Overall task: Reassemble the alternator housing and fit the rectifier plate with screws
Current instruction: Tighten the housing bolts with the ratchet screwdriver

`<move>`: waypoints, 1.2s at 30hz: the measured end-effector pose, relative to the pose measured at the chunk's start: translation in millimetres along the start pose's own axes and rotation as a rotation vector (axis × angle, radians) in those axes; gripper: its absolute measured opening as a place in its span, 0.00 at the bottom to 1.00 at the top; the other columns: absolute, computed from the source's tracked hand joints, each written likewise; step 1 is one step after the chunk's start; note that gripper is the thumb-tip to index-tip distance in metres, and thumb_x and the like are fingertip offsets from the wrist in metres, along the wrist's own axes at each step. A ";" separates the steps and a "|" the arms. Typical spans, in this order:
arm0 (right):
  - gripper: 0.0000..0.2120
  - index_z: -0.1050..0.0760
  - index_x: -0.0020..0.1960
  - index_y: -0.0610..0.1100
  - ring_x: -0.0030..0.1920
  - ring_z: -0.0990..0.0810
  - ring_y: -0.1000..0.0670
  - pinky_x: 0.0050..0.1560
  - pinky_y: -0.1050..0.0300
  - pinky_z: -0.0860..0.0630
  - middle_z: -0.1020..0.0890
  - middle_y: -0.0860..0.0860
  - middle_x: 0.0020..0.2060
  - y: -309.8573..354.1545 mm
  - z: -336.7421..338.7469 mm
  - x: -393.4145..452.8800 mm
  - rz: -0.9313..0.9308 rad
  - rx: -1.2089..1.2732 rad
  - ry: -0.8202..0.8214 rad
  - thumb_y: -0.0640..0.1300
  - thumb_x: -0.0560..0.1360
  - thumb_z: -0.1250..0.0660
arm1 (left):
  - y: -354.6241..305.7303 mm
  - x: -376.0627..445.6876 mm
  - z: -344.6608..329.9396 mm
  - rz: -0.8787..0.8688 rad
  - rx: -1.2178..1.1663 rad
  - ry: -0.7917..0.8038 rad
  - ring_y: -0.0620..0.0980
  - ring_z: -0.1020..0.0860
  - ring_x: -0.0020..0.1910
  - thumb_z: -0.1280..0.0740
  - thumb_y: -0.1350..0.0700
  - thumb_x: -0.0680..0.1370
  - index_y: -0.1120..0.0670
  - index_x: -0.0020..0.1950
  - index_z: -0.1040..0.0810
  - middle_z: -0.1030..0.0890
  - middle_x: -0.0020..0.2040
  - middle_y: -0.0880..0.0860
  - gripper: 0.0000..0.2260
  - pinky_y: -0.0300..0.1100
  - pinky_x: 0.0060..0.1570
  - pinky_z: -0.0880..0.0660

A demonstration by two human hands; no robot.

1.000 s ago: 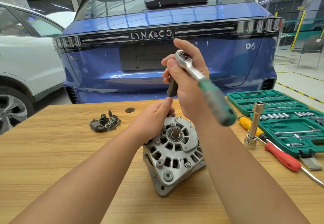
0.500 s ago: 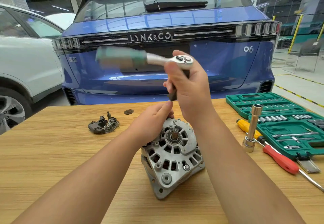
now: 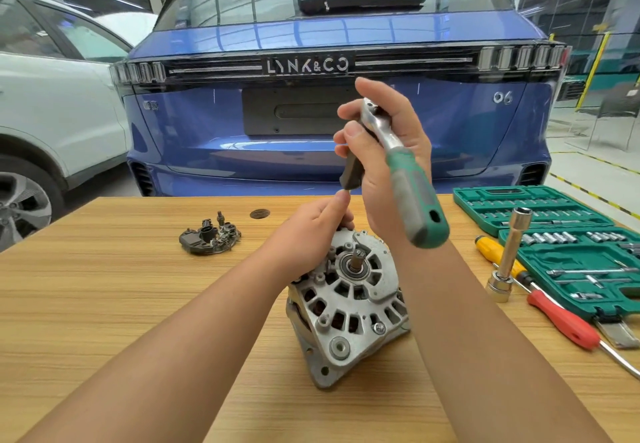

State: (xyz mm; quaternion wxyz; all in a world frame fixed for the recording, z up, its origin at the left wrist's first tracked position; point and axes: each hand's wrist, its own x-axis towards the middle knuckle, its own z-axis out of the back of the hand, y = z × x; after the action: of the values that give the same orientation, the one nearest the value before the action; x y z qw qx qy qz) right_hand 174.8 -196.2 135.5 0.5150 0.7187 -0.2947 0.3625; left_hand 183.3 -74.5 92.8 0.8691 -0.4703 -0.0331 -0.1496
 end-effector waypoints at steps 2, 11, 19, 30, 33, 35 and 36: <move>0.22 0.25 0.64 0.52 0.44 0.23 0.48 0.50 0.54 0.25 0.21 0.48 0.50 2.2 4.8 3.6 -0.067 0.103 0.083 0.30 0.79 0.40 | 1.1 0.2 0.2 0.000 -0.009 -0.001 0.32 0.23 0.45 0.50 0.37 0.85 0.50 0.56 0.18 0.17 0.48 0.42 0.26 0.37 0.47 0.31; 0.20 0.31 0.71 0.51 0.46 0.26 0.45 0.53 0.51 0.26 0.22 0.44 0.48 7.5 14.8 10.1 -0.310 0.399 0.146 0.44 0.79 0.39 | 3.3 1.6 -1.5 -0.015 -0.056 0.003 0.33 0.24 0.38 0.48 0.41 0.86 0.51 0.52 0.19 0.17 0.41 0.40 0.22 0.38 0.44 0.30; 0.10 0.25 0.55 0.46 0.29 0.27 0.52 0.31 0.60 0.27 0.26 0.50 0.31 7.4 -8.1 8.0 -0.207 -0.094 -0.294 0.45 0.76 0.29 | 3.2 2.1 0.1 -0.068 0.063 0.043 0.36 0.22 0.44 0.49 0.38 0.85 0.50 0.54 0.18 0.17 0.48 0.44 0.24 0.43 0.50 0.29; 0.16 0.24 0.59 0.49 0.42 0.22 0.47 0.48 0.50 0.24 0.19 0.49 0.46 1.4 0.1 2.8 -0.106 0.103 -0.035 0.32 0.79 0.36 | 3.8 4.4 -1.5 -0.041 -0.047 -0.002 0.46 0.20 0.54 0.49 0.39 0.85 0.54 0.50 0.17 0.15 0.51 0.49 0.26 0.43 0.59 0.27; 0.19 0.20 0.59 0.51 0.48 0.26 0.42 0.50 0.44 0.28 0.19 0.49 0.46 1.3 2.0 3.1 -0.110 0.117 0.009 0.31 0.79 0.40 | 6.3 1.8 -2.9 -0.037 -0.060 -0.033 0.54 0.18 0.49 0.47 0.37 0.85 0.48 0.46 0.18 0.15 0.48 0.56 0.24 0.54 0.62 0.25; 0.21 0.17 0.58 0.53 0.49 0.26 0.42 0.50 0.45 0.29 0.17 0.47 0.47 5.4 7.5 5.3 -0.205 0.234 0.044 0.35 0.77 0.43 | 6.5 0.8 -2.6 -0.029 -0.065 -0.033 0.50 0.18 0.48 0.47 0.37 0.85 0.42 0.43 0.19 0.15 0.46 0.51 0.21 0.55 0.62 0.25; 0.22 0.18 0.59 0.52 0.49 0.26 0.42 0.51 0.46 0.29 0.17 0.46 0.48 7.4 12.0 6.2 -0.244 0.293 0.085 0.37 0.77 0.45 | 5.9 0.6 -2.0 -0.019 -0.062 -0.033 0.45 0.18 0.49 0.45 0.39 0.85 0.42 0.42 0.18 0.15 0.46 0.46 0.20 0.52 0.61 0.25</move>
State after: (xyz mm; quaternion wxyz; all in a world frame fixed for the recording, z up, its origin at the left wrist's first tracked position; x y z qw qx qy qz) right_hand 175.1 -210.2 142.0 0.4569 0.8003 -0.1274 0.3666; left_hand 185.4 -73.3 87.0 0.8519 -0.4992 -0.0474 -0.1512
